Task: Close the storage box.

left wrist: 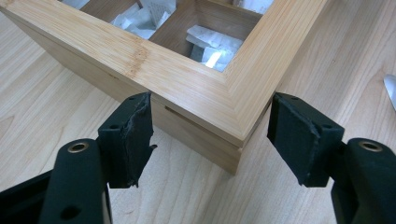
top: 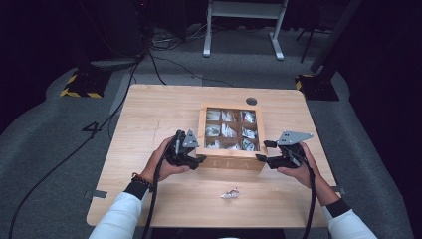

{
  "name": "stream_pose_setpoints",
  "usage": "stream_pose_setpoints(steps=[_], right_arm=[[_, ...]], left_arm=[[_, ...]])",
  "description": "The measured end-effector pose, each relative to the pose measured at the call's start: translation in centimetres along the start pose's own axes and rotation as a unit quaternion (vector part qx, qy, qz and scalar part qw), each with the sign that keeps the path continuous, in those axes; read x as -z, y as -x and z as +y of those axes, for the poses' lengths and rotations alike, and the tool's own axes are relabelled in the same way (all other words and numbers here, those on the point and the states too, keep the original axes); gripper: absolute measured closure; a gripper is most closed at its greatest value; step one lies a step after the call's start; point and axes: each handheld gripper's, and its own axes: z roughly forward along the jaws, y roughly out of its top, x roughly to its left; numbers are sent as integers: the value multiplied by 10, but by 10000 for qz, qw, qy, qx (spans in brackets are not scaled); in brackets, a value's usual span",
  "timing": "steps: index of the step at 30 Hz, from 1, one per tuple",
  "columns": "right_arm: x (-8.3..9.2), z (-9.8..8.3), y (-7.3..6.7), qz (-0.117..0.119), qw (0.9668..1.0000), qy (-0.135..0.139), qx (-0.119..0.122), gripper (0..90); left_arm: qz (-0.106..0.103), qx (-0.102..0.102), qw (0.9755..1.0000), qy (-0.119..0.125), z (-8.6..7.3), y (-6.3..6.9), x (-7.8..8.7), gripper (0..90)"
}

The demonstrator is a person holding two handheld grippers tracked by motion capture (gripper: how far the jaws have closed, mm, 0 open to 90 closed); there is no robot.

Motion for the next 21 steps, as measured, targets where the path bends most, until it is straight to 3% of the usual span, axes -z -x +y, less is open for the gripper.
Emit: stream_pose_setpoints(steps=[3, 6, 11, 21], right_arm=[[-1, 0, -3, -94, 9999, -38, 128, 364], [-1, 0, -3, -98, 9999, -41, 102, 364], [0, 2, -3, -109, 9999, -62, 4, 360], [12, 8, -2, -158, 9998, 17, 91, 311]], left_arm=[[-77, 6, 10000, -23, -1, 1, 0, 275], [-124, 24, 9999, 72, -1, 1, 2, 265], [-91, 60, 9999, 104, 0, 3, 4, 229], [-16, 66, 9997, 247, 4, 3, 14, 191]])
